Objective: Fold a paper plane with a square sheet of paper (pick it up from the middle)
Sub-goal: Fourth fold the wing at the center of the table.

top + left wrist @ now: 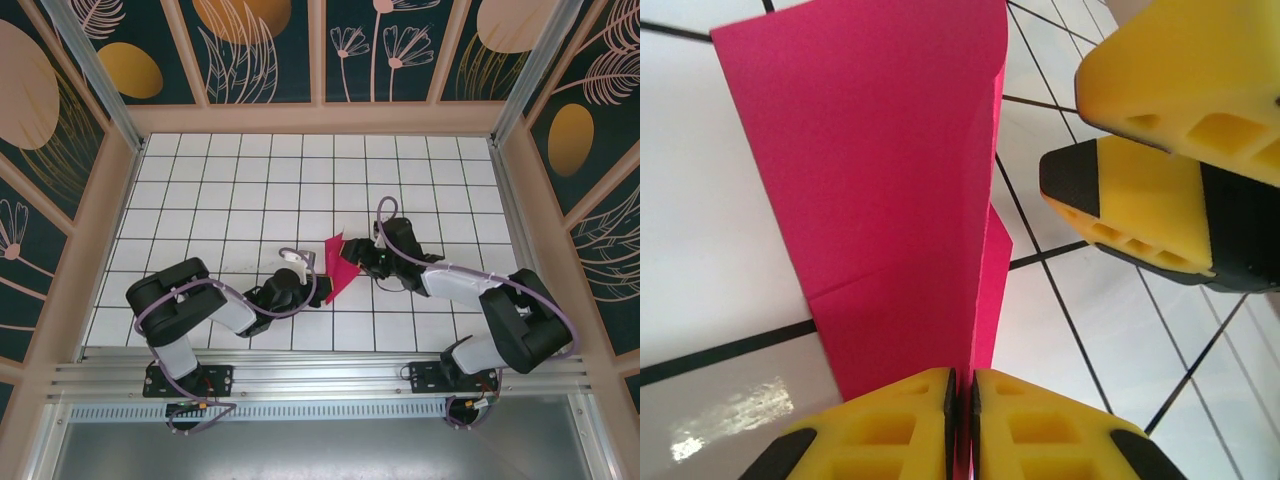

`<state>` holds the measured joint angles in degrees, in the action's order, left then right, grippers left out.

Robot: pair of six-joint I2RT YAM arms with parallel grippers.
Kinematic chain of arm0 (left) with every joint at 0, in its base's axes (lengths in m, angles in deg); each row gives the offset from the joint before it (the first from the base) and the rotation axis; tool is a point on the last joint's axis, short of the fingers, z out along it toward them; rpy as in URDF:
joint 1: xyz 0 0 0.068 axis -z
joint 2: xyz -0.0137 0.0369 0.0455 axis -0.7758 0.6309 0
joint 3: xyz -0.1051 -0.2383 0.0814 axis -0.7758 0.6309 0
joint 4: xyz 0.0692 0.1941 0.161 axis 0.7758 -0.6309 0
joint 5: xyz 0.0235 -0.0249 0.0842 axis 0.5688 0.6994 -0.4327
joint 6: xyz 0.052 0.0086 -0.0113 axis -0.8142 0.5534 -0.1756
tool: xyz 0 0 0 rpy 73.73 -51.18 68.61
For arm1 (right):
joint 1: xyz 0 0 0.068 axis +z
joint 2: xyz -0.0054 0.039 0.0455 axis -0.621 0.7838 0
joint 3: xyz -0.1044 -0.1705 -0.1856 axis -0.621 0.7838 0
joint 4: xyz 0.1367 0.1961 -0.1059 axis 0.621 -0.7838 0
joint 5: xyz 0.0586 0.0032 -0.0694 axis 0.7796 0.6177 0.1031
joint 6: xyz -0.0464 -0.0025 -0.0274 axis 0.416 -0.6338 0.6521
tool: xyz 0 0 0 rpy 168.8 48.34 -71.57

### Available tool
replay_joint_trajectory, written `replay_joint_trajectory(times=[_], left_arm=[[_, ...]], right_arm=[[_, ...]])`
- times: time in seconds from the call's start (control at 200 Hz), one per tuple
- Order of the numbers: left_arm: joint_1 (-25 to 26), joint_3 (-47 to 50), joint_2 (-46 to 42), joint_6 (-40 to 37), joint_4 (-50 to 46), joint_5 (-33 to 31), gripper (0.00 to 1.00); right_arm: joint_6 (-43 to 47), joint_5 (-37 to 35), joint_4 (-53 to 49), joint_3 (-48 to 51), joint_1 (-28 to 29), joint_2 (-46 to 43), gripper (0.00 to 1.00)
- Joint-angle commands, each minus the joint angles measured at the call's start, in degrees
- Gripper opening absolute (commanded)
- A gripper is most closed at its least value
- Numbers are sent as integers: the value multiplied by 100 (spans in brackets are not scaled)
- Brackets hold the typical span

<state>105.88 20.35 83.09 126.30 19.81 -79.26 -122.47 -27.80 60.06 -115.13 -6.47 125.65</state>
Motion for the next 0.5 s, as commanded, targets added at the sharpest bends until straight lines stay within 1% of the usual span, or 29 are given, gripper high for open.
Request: replay_joint_trajectory(times=[0.0, 0.27, 0.495], left_arm=[[-76, 97, 195, 683, 485, 187, 15], [-210, 221, 293, 1035, 613, 295, 14], [-277, 184, 395, 1117, 702, 459, 14]], right_arm=[[330, 56, 287, -19, -9, 190, 52], [843, 478, 239, -362, 20, 836, 52], [1198, 514, 89, -638, 77, 1132, 54]])
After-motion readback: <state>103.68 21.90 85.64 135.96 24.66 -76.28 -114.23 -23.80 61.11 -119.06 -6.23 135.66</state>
